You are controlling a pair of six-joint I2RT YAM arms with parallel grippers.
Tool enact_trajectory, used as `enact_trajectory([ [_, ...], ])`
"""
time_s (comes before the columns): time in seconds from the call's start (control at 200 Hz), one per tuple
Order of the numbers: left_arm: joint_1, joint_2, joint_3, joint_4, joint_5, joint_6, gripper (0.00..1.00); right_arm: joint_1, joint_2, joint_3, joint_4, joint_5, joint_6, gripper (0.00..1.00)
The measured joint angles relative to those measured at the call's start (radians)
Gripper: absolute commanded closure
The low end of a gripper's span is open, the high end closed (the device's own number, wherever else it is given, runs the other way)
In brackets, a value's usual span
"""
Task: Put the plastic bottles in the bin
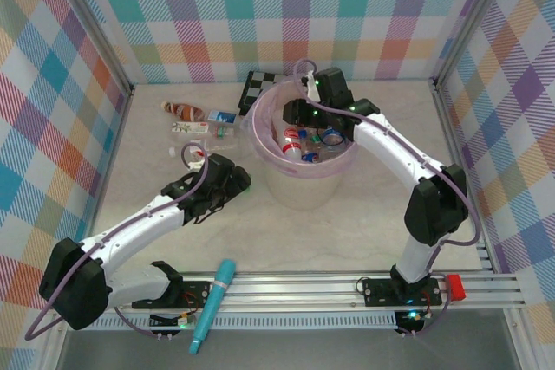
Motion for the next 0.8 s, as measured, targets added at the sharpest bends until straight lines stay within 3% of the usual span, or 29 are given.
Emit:
enact_trajectory([
  [0.145, 0.016, 0.034, -0.019, 0.037, 0.023, -0.018, 0.12, 0.000, -0.034, -0.007, -0.005, 0.010, -0.001, 0.55],
  [0.315, 0.023, 0.061, -0.020, 0.085, 0.040, -0.048, 0.07, 0.000, -0.122, 0.032, -0.056, 0.019, -0.020, 0.31],
  [0.42, 0.027, 0.085, -0.020, 0.123, 0.048, -0.087, 0.04, -0.002, -0.195, 0.059, -0.095, 0.019, -0.034, 0.22],
  [0.8, 0.035, 0.218, -0.081, 0.322, 0.050, -0.323, 0.01, -0.020, -0.278, 0.109, -0.285, -0.012, -0.084, 0.20],
])
